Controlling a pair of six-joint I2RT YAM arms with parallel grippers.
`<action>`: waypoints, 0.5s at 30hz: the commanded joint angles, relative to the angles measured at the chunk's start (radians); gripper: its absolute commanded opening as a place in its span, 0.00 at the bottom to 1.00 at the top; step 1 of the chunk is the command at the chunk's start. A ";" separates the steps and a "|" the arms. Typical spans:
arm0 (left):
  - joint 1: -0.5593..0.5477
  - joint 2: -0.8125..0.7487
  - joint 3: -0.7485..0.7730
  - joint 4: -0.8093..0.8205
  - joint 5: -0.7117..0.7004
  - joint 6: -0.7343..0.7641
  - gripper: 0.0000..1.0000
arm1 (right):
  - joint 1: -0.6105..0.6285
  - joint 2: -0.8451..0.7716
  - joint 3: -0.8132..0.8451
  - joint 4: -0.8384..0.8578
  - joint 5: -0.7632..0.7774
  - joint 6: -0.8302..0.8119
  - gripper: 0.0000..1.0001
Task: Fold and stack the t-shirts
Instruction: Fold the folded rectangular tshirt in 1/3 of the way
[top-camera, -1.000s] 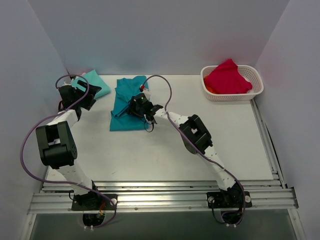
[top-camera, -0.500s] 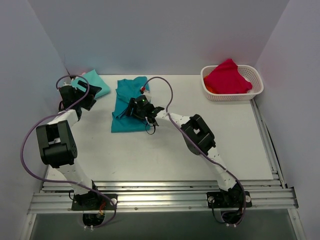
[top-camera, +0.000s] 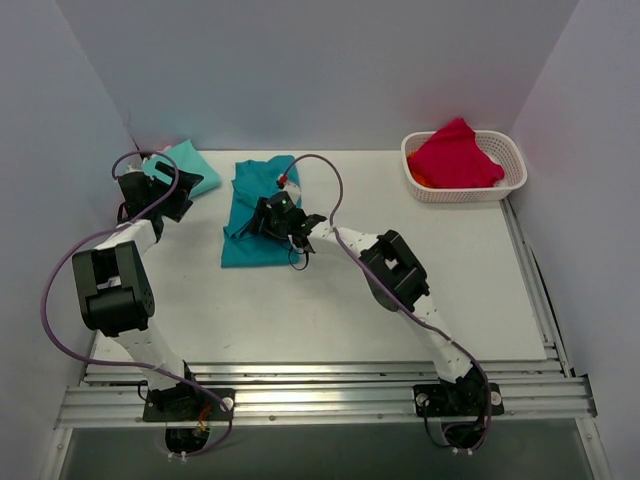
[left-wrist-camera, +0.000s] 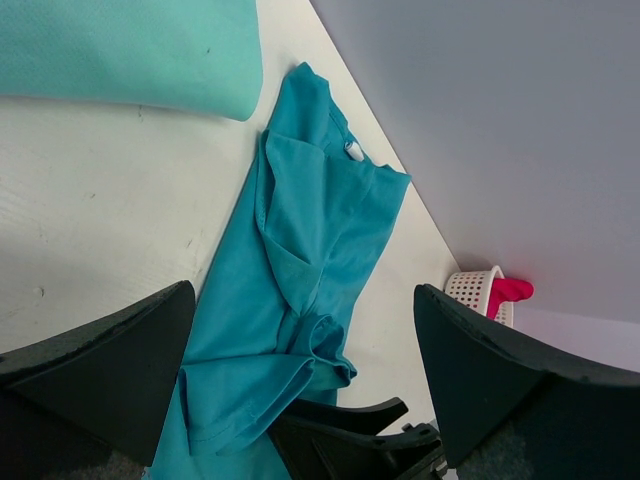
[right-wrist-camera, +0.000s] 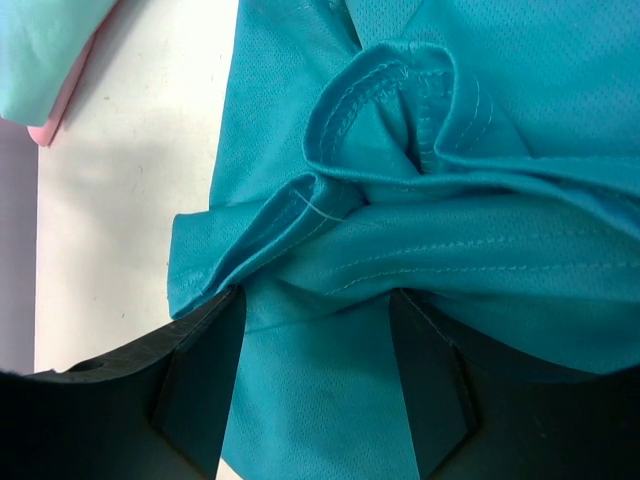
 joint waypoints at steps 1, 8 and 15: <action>0.009 0.001 0.005 0.050 0.019 0.004 1.00 | -0.013 0.047 0.068 -0.020 -0.013 0.002 0.54; 0.009 0.011 0.003 0.056 0.019 0.003 1.00 | -0.035 0.095 0.116 -0.014 -0.022 0.013 0.49; 0.007 0.014 0.005 0.059 0.019 0.003 1.00 | -0.047 0.110 0.137 -0.007 -0.030 0.016 0.21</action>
